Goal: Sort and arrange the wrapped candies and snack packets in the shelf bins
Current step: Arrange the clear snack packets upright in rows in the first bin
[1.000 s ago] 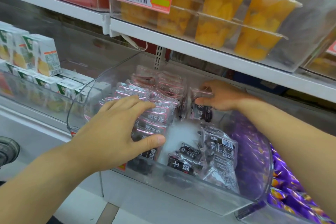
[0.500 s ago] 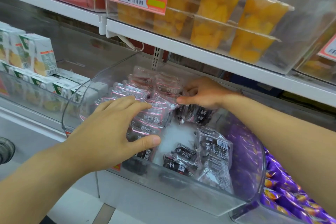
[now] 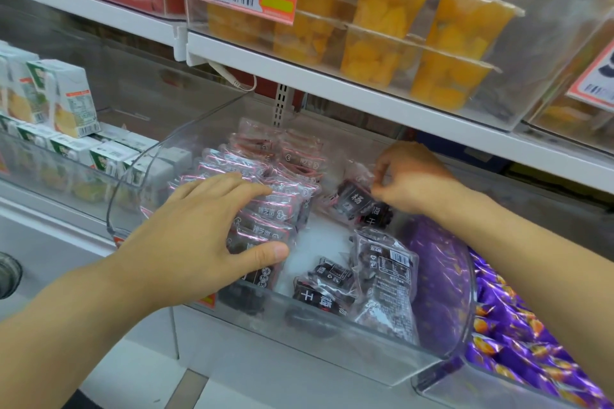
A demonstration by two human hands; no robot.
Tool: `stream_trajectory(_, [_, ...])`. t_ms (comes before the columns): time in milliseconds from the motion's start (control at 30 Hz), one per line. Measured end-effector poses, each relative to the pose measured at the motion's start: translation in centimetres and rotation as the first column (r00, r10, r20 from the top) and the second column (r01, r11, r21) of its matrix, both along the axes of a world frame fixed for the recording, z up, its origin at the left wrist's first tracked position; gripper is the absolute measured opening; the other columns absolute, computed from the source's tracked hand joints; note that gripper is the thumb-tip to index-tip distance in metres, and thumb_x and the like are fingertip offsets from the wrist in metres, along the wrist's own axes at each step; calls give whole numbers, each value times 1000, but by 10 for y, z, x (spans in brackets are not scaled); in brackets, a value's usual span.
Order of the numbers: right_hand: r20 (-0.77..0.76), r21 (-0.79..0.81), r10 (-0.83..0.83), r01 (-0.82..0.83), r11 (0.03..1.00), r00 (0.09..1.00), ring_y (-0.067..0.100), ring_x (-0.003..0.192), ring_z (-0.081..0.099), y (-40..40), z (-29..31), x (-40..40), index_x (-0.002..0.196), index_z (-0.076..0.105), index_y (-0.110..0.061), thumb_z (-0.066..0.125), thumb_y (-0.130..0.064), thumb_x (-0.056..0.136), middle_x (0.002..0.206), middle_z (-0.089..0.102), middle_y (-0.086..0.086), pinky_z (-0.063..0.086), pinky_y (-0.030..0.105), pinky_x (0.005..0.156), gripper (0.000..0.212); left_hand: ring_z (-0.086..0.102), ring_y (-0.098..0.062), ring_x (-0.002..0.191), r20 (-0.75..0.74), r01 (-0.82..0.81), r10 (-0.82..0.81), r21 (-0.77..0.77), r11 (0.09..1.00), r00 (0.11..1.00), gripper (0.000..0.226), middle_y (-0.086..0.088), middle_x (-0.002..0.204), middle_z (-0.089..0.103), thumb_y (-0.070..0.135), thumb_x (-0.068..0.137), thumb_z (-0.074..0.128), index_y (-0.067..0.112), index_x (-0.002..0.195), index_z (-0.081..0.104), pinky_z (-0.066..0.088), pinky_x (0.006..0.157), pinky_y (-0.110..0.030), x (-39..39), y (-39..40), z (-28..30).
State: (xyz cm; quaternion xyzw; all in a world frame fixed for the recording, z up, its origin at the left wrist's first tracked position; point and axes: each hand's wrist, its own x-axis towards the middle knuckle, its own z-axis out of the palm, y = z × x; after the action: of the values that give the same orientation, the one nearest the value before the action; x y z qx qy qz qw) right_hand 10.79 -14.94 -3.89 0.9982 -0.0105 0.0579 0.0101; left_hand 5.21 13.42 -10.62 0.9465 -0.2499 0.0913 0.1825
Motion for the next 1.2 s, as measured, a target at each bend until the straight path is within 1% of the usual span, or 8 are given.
stream_trajectory(167, [51, -84, -86, 90, 992, 995, 29, 81, 62, -12, 11, -1, 76, 57, -14, 64, -21, 87, 84, 61, 7, 50, 33, 67, 14, 23, -3, 142, -8, 11, -11, -8, 1000, 1000, 93, 20, 151, 32, 96, 68, 19, 46, 146, 27, 15, 114, -27, -1, 0, 0])
stream_trajectory(300, [-35, -85, -71, 68, 994, 997, 25, 86, 61, -7, 9, 0, 90, 60, -14, 69, -29, 86, 98, 63, 6, 55, 37, 77, 18, 25, -3, 140, -15, 1, -2, -19, 1000, 1000, 93, 22, 150, 33, 96, 67, 20, 47, 146, 29, 16, 110, -25, 0, -1, 0])
stream_trajectory(500, [-159, -105, -122, 106, 989, 980, 30, 105, 61, -1, 1, 8, 130, 45, -7, 91, -44, 64, 121, 61, 9, 53, 38, 83, 89, 21, -2, 143, -23, -7, 6, -9, 1000, 1000, 92, 23, 152, 30, 96, 68, 21, 49, 146, 25, 15, 112, -27, 0, -1, 0])
stream_trajectory(700, [-119, 7, -77, 79, 997, 990, 21, 84, 61, 3, 6, 4, 91, 61, -12, 91, -26, 69, 95, 63, 3, 47, 30, 70, 40, 17, 1, 140, -17, -4, 4, -6, 1000, 1000, 94, 26, 151, 26, 96, 65, 17, 50, 147, 22, 10, 108, -20, -1, -1, 1])
stream_trajectory(833, [-38, 114, -14, 18, 993, 999, 22, 82, 60, 2, 2, 10, 88, 62, -8, 91, -20, 67, 88, 62, 2, 49, 33, 72, 38, 17, 1, 139, -8, -3, 3, -2, 1000, 1000, 94, 26, 149, 28, 96, 65, 16, 49, 147, 23, 9, 108, -19, 0, -1, 1])
stream_trajectory(967, [10, 224, 21, -22, 974, 1000, 16, 70, 52, 0, -2, 18, 79, 56, -11, 89, -20, 71, 77, 55, -2, 35, 26, 55, 35, 14, 3, 136, 2, 3, -3, -2, 1000, 1000, 92, 27, 147, 28, 96, 67, 17, 49, 147, 23, 7, 107, -17, -1, 0, 0])
stream_trajectory(1067, [-60, 142, 84, -75, 987, 995, 17, 88, 52, 1, -11, 25, 106, 55, -20, 84, -24, 78, 107, 51, -1, 42, 26, 64, 40, 16, 4, 136, 15, 8, -8, -12, 1000, 1000, 92, 26, 146, 31, 95, 68, 18, 47, 147, 26, 6, 107, -17, 0, 0, 0])
stream_trajectory(1200, [-121, 73, 82, -73, 995, 989, 25, 113, 54, 13, -15, 24, 150, 24, -27, 90, -27, 68, 146, 29, 6, 53, 33, 86, 105, 17, 3, 137, 21, 7, -6, -10, 1000, 1000, 93, 26, 146, 30, 96, 68, 16, 48, 147, 25, 8, 107, -18, 0, -1, 0])
